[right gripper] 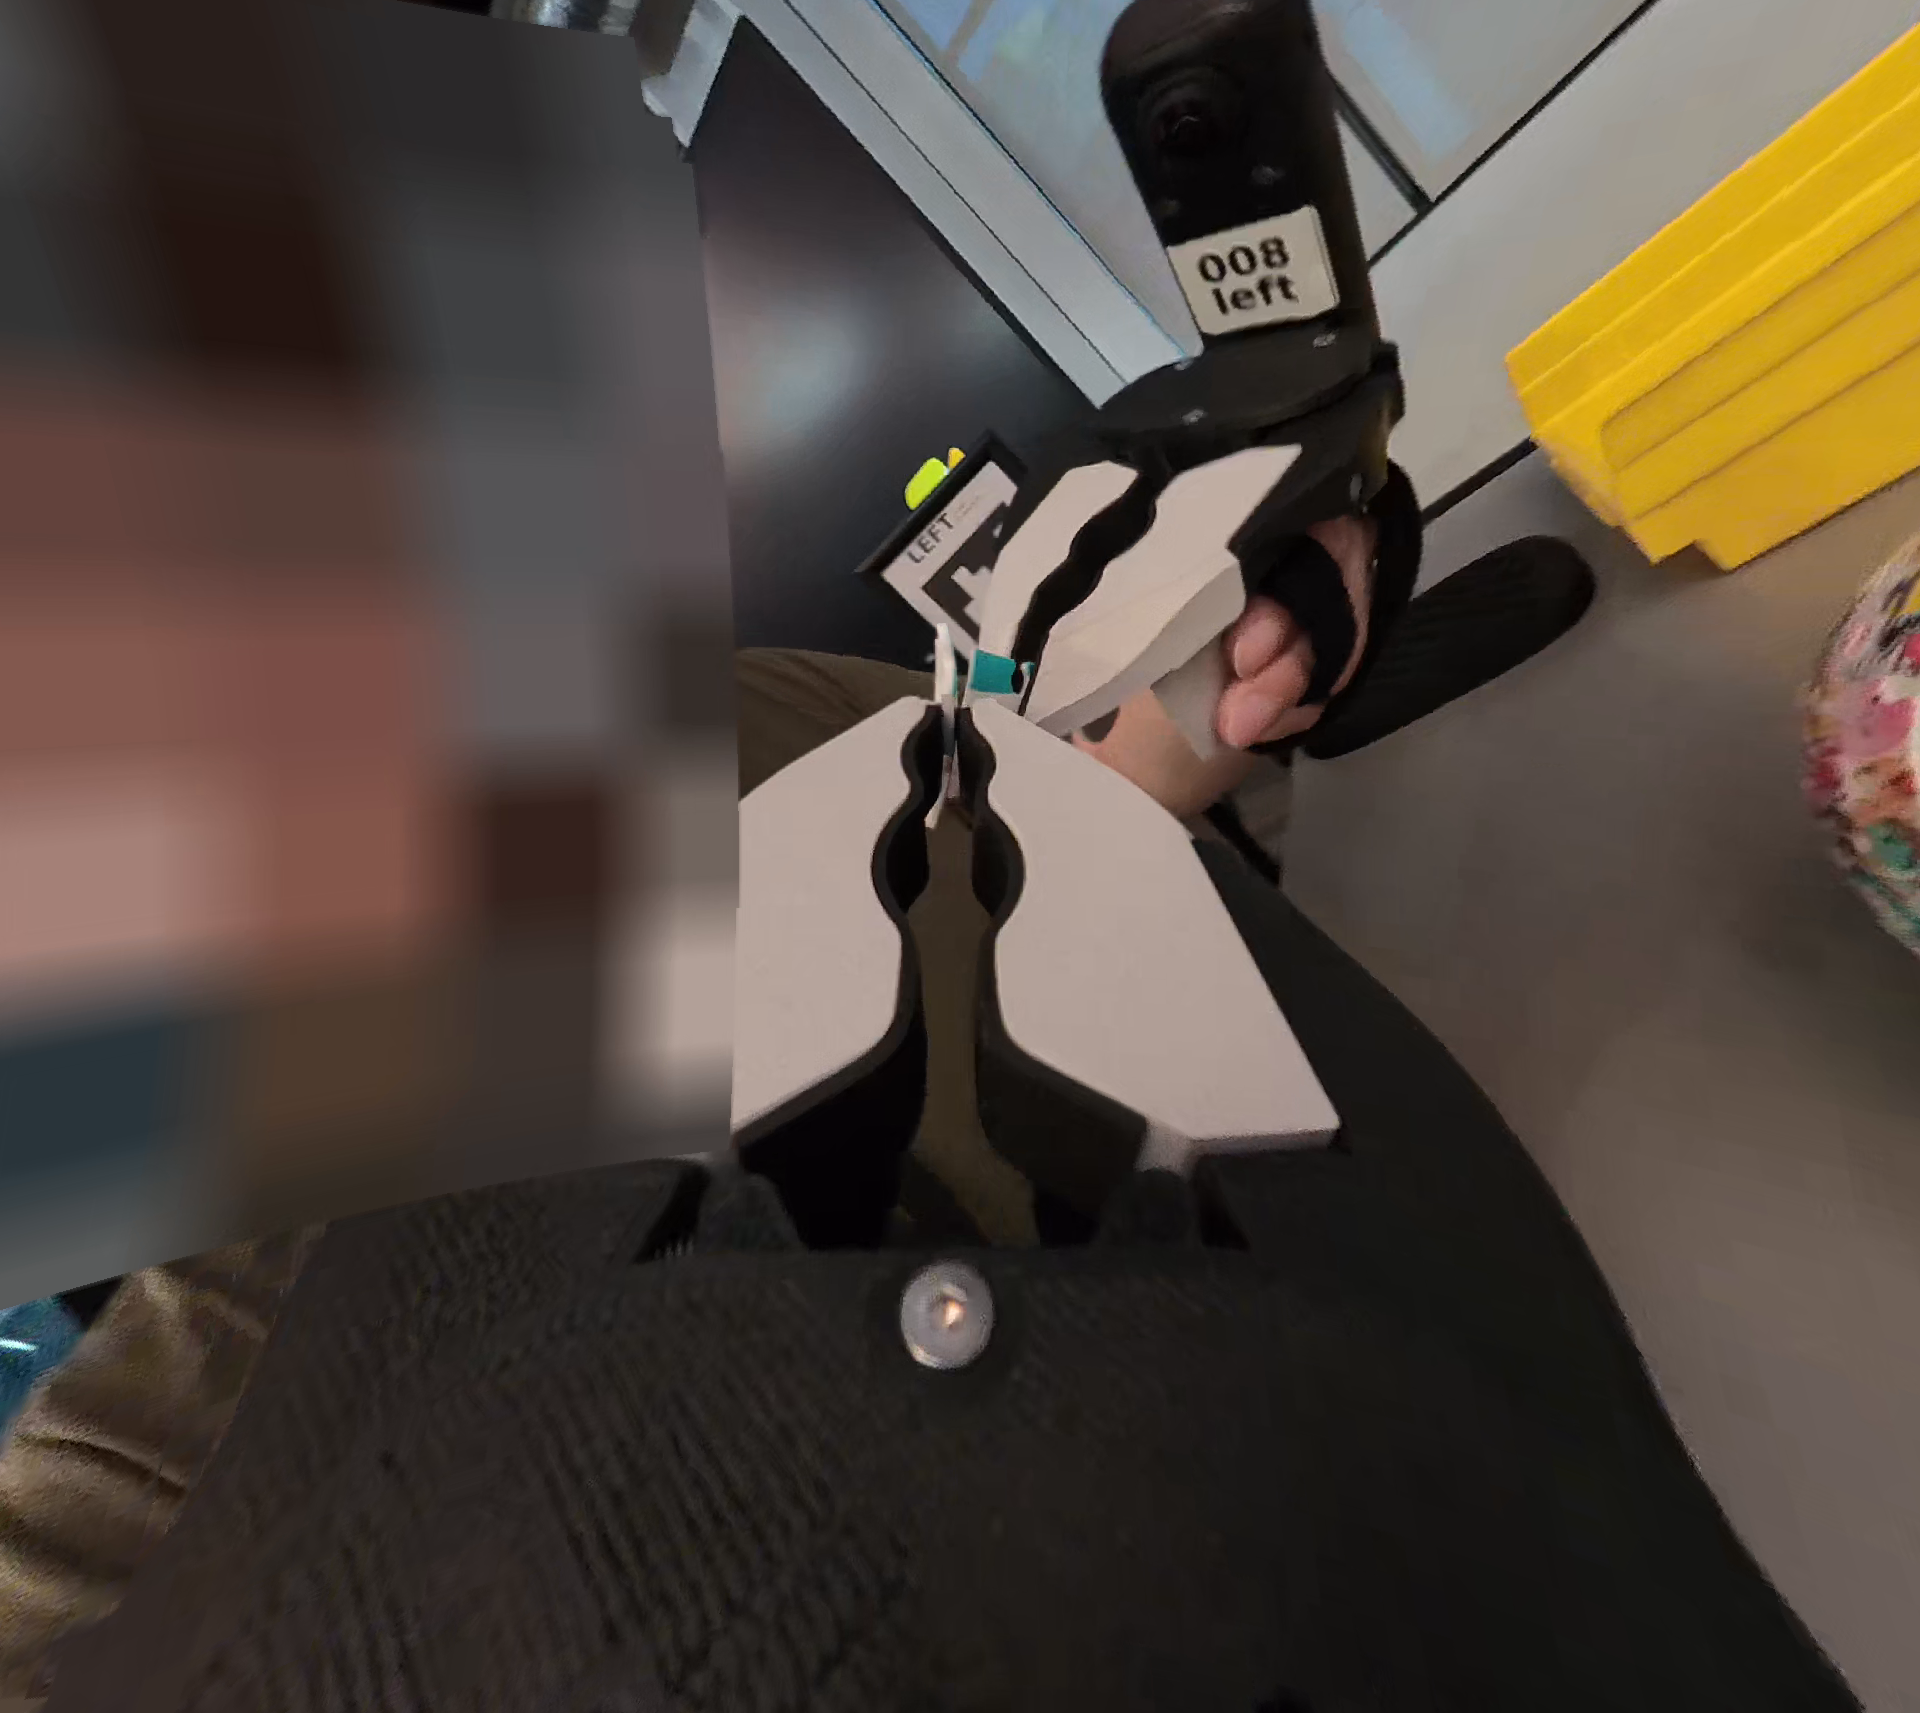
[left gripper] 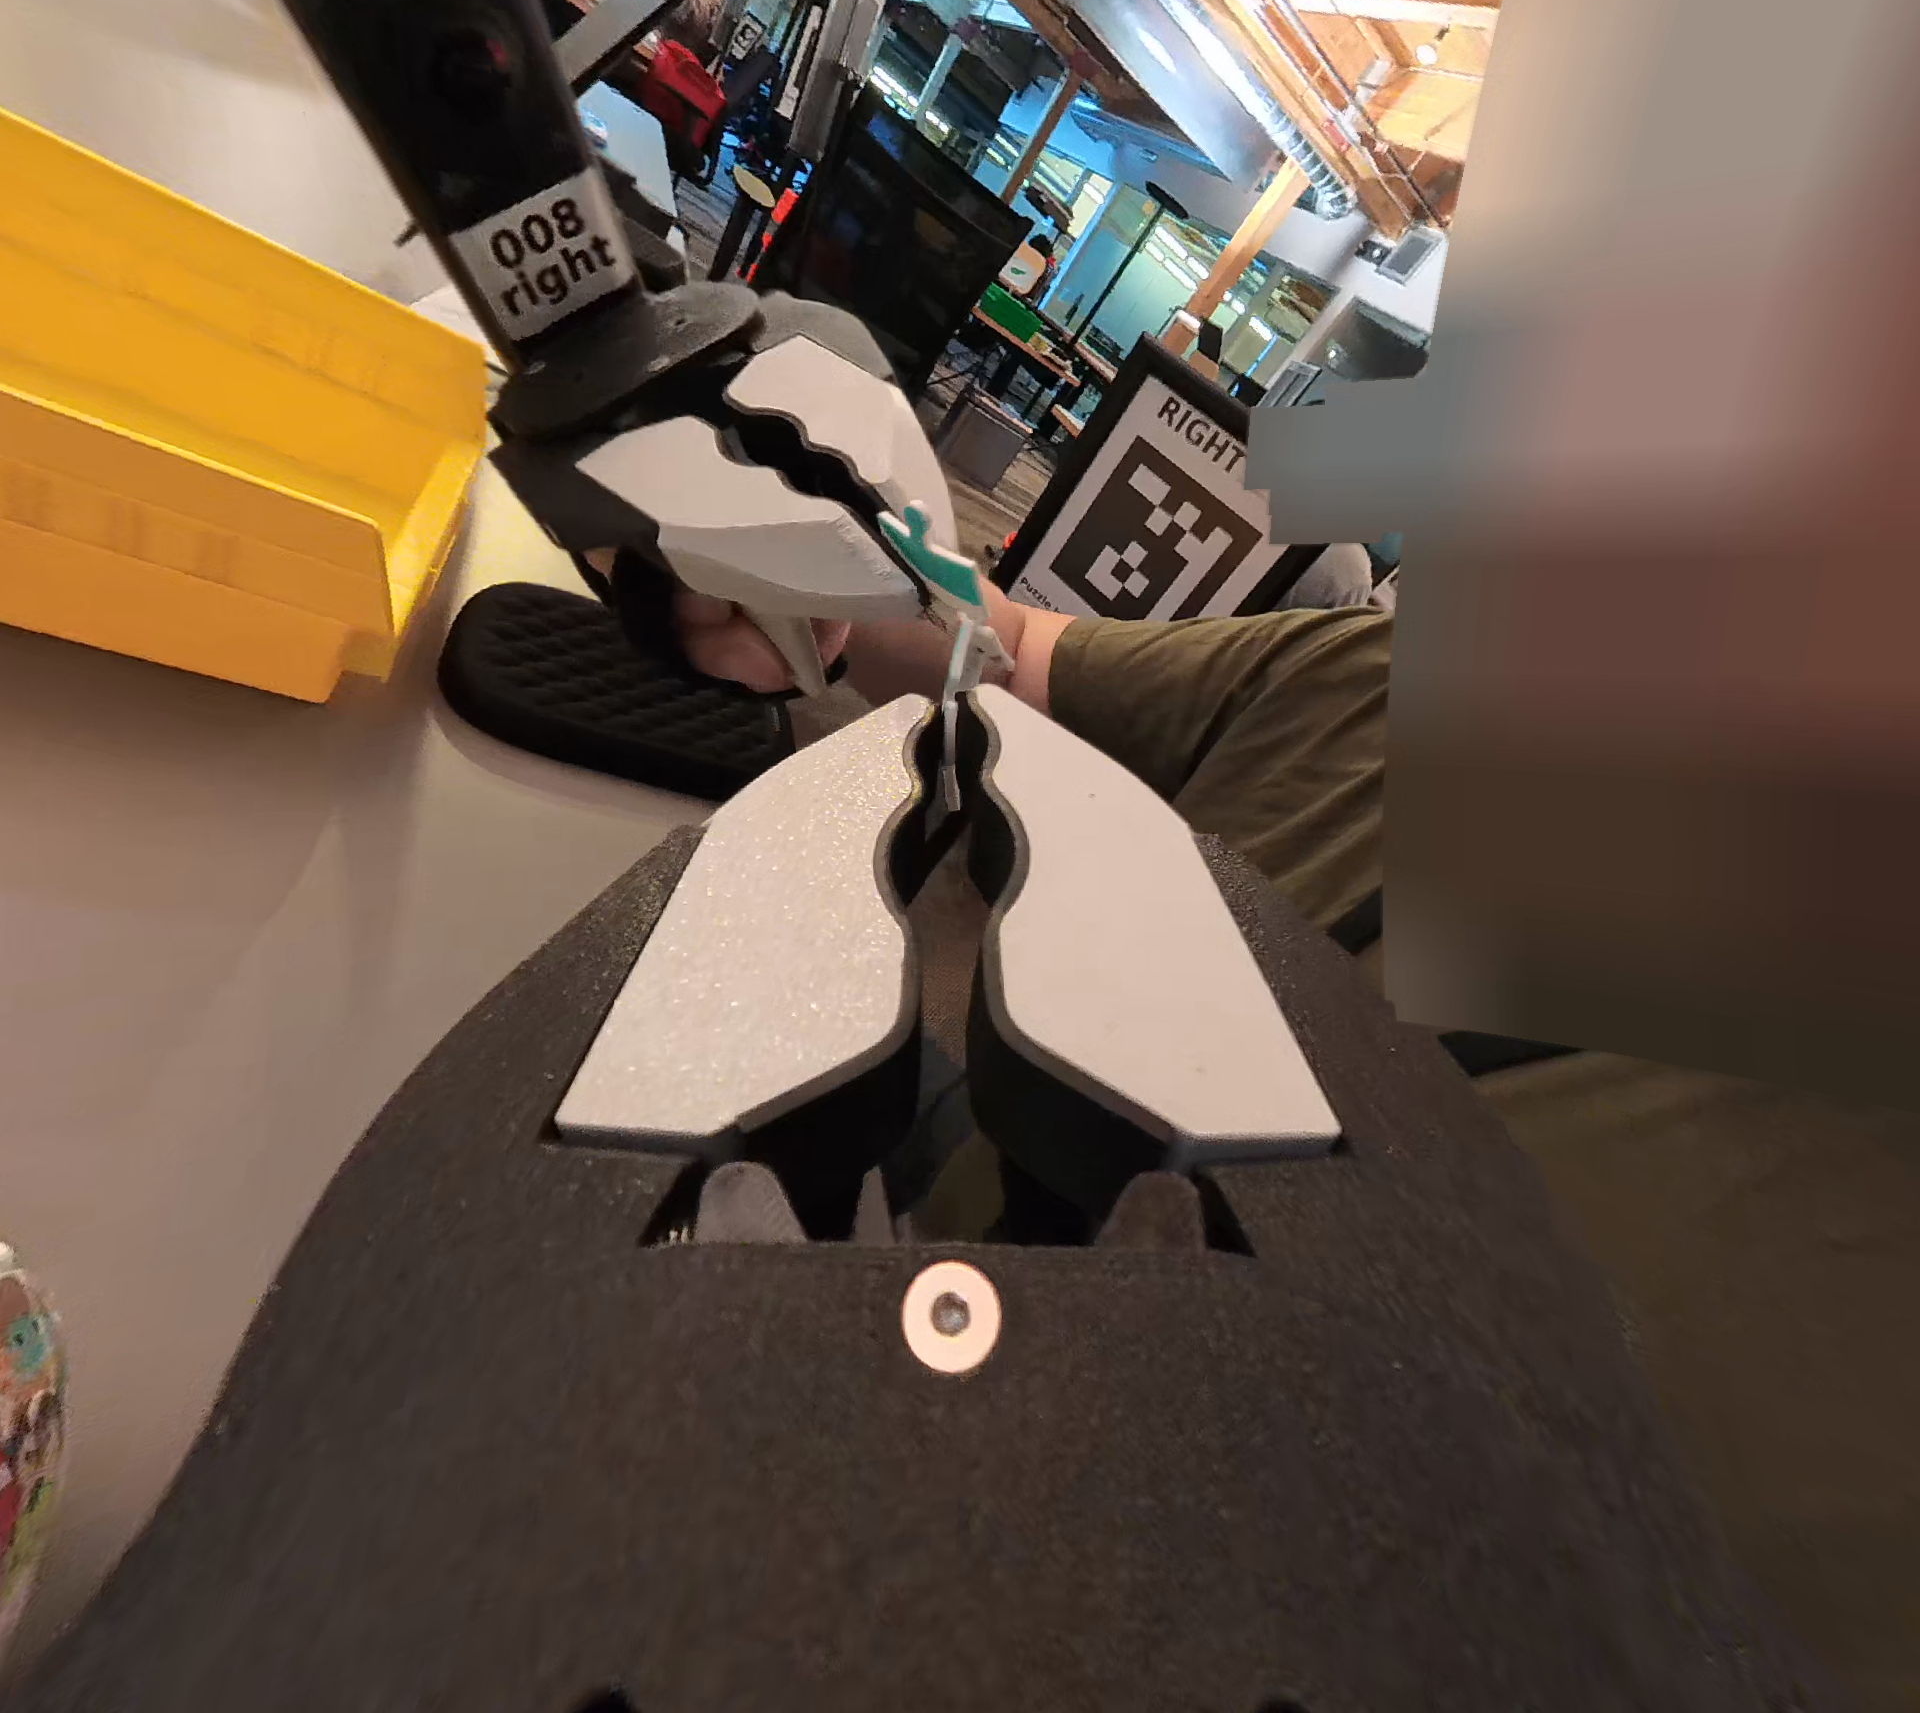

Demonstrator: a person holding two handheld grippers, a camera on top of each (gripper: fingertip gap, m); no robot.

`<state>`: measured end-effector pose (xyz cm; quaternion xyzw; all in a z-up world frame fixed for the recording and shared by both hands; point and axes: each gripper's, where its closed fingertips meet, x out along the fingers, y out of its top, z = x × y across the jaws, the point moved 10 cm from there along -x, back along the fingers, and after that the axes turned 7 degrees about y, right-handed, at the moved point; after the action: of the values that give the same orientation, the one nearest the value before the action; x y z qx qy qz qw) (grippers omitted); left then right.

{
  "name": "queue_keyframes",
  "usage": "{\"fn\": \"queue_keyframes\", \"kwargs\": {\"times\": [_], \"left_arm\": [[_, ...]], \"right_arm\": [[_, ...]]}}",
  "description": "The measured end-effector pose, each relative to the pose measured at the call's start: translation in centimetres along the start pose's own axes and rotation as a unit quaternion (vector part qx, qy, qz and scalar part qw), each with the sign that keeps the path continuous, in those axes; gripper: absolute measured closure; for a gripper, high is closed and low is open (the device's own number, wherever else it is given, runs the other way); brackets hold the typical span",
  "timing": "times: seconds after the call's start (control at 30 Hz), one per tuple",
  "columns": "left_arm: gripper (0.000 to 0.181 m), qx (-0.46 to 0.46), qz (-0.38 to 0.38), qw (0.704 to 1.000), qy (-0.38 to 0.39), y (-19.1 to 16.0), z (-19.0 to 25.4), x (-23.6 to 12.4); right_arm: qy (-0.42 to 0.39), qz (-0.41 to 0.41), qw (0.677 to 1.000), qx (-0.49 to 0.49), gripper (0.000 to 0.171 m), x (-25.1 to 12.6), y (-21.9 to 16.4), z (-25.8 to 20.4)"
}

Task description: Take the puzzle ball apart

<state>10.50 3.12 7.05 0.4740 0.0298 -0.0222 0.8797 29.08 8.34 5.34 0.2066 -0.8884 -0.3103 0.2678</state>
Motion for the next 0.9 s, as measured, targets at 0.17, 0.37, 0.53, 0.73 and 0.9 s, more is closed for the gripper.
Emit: {"fn": "queue_keyframes", "kwargs": {"times": [0.17,0.37,0.53,0.73,0.9], "left_arm": [[0.179,-0.040,0.027,0.999,-0.021,-0.1,-0.5,0.3],[0.179,0.018,-0.035,0.998,-0.048,0.1,0.3,0.4],[0.179,0.049,-0.136,0.988,0.055,1.2,0.3,-0.2],[0.179,0.028,-0.208,0.975,0.075,1.9,0.3,-0.3],[0.179,0.014,-0.238,0.971,0.011,2.2,1.1,0.2]], "right_arm": [[-0.035,0.002,0.994,-0.099,0.167,-0.1,0.2,-0.8],[0.072,-0.015,0.994,0.085,0.168,0.7,-0.7,0.9],[-0.037,-0.056,0.997,0.043,0.168,-0.1,-0.1,1.1],[-0.101,-0.150,0.983,-0.011,0.168,1.1,1.2,0.2],[-0.055,-0.237,0.969,-0.046,0.168,2.8,1.9,-0.6]]}}
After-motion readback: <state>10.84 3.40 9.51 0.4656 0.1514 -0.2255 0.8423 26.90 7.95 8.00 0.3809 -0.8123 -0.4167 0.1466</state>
